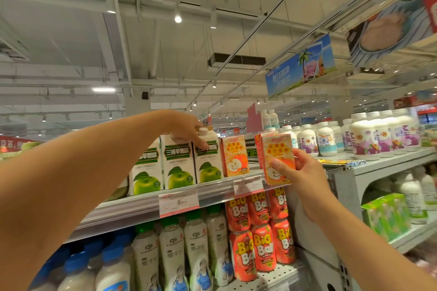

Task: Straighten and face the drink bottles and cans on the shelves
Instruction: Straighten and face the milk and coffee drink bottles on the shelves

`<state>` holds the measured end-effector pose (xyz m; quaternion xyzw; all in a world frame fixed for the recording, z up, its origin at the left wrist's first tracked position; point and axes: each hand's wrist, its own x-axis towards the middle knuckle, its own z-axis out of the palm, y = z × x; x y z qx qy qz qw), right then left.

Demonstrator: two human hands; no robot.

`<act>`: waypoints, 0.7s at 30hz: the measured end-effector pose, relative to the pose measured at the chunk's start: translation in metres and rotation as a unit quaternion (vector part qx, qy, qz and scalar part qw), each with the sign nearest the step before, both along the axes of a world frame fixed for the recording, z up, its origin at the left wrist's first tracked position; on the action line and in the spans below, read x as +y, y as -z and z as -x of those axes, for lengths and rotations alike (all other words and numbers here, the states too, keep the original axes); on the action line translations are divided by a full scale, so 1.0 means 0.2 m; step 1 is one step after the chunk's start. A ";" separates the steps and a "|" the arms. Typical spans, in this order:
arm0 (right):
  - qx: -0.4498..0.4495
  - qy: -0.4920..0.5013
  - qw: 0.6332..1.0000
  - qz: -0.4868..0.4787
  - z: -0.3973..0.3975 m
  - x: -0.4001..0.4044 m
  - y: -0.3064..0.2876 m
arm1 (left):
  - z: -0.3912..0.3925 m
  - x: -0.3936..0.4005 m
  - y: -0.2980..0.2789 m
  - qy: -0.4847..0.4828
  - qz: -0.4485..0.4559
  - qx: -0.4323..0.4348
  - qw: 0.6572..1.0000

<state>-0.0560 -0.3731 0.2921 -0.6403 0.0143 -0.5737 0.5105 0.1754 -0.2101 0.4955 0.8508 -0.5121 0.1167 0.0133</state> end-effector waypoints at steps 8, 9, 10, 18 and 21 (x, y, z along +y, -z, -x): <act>-0.013 0.017 0.999 -0.046 -0.04 -0.09 0.04 | 0.18 -0.19 0.05 0.078 0.080 -0.141 0.984; -0.013 0.014 0.999 -0.049 -0.04 -0.10 0.04 | 0.19 -0.23 0.06 0.083 0.077 -0.156 0.981; -0.012 0.010 0.999 -0.051 -0.05 -0.11 0.03 | 0.20 -0.28 0.08 0.086 0.067 -0.168 0.980; -0.006 0.033 0.997 -0.074 -0.15 -0.13 -0.02 | 0.19 -0.44 0.10 0.071 0.021 -0.105 0.992; -0.005 0.070 0.994 -0.080 -0.20 -0.13 -0.04 | 0.18 -0.44 0.10 0.072 0.008 -0.105 0.992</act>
